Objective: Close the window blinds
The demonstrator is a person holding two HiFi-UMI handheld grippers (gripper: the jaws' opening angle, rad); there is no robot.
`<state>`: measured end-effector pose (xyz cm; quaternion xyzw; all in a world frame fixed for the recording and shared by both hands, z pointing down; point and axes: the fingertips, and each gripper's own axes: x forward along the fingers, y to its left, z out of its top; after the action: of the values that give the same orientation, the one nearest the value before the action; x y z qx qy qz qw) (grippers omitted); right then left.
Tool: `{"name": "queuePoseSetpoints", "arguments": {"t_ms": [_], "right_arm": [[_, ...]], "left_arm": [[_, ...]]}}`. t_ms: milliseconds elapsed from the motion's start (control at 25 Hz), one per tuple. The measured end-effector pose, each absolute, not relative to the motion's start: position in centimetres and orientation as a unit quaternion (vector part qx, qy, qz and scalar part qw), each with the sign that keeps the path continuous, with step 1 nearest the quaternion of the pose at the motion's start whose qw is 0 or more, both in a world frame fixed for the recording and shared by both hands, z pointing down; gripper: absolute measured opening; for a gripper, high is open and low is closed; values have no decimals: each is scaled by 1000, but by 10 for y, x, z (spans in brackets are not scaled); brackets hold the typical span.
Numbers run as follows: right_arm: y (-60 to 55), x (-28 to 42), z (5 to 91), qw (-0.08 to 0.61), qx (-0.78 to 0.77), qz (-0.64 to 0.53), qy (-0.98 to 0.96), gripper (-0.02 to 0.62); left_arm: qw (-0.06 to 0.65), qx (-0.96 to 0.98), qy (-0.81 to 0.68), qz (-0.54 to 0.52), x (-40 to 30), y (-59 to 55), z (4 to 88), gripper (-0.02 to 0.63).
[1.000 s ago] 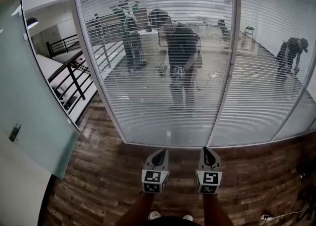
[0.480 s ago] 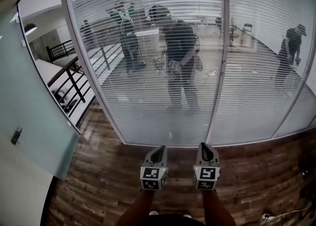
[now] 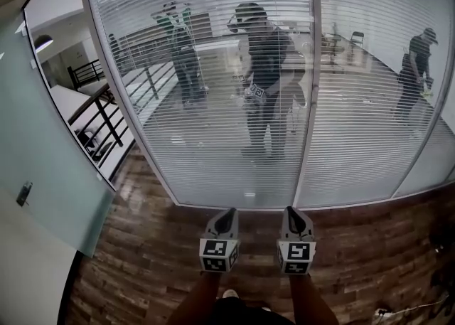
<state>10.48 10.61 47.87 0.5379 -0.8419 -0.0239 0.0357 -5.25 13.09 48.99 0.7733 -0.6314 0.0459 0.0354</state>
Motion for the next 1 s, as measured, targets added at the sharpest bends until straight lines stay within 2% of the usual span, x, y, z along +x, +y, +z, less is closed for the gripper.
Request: {"name": "queuePoseSetpoints", "arguments": {"t_ms": [440, 1000], "right_arm": [[58, 114, 496, 68, 560, -19, -826, 2], [-19, 92, 492, 54, 573, -18, -818, 2]], "left_arm": [[40, 784, -618, 46, -44, 80, 498, -8], [42, 806, -589, 50, -62, -12, 500, -8]]}}
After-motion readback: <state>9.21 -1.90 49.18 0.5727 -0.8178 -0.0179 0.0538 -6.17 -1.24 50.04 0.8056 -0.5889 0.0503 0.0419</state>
